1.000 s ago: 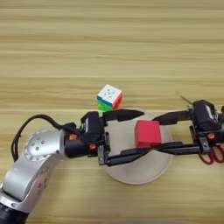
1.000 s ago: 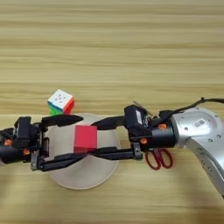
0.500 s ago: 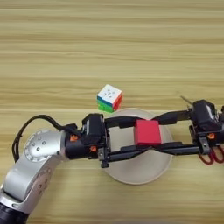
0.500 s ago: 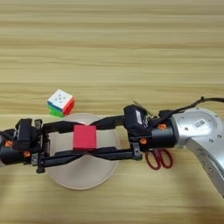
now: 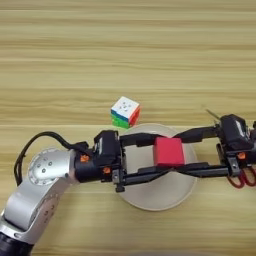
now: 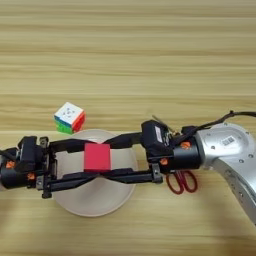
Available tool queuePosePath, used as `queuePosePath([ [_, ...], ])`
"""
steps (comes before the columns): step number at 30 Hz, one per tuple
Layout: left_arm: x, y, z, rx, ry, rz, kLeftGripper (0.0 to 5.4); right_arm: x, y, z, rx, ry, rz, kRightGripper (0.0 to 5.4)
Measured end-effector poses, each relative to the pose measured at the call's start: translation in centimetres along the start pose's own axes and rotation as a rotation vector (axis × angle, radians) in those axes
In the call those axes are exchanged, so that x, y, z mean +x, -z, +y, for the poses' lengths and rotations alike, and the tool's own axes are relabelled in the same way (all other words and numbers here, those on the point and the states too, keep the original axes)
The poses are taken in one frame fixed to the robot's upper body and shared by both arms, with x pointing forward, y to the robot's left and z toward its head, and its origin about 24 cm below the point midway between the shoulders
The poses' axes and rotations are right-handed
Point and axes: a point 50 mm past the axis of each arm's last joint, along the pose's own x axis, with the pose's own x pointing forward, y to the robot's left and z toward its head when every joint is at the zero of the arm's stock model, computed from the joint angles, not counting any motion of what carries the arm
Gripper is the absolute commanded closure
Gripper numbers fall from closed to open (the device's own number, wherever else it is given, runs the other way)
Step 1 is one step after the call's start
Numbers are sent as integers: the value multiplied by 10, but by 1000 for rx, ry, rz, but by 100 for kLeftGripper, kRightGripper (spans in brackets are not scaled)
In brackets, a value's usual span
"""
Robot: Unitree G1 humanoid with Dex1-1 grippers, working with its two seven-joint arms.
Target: Move the objects on the table
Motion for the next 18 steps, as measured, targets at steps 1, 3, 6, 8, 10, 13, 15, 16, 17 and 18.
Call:
queuePosePath([
  [1,0,0,0,0,0,0,301,0,0,0,0,0,0,305],
  [3,0,0,0,-1,0,0,301,0,0,0,0,0,1,305],
  [6,0,0,0,-1,0,0,301,0,0,0,1,0,1,305],
  [8,0,1,0,1,0,1,301,0,0,0,1,0,2,305],
  [10,0,1,0,3,0,0,301,0,1,0,2,0,4,305],
  [13,0,2,0,6,0,3,301,0,1,0,3,0,5,305],
  [15,1,2,0,6,-1,3,301,0,1,0,3,0,5,268],
  [16,1,2,0,6,-2,2,304,0,1,0,3,1,6,255],
  [17,1,2,0,5,-3,2,311,-1,1,0,3,2,6,241],
  [18,1,2,0,4,-6,1,313,-1,1,0,4,2,6,235],
])
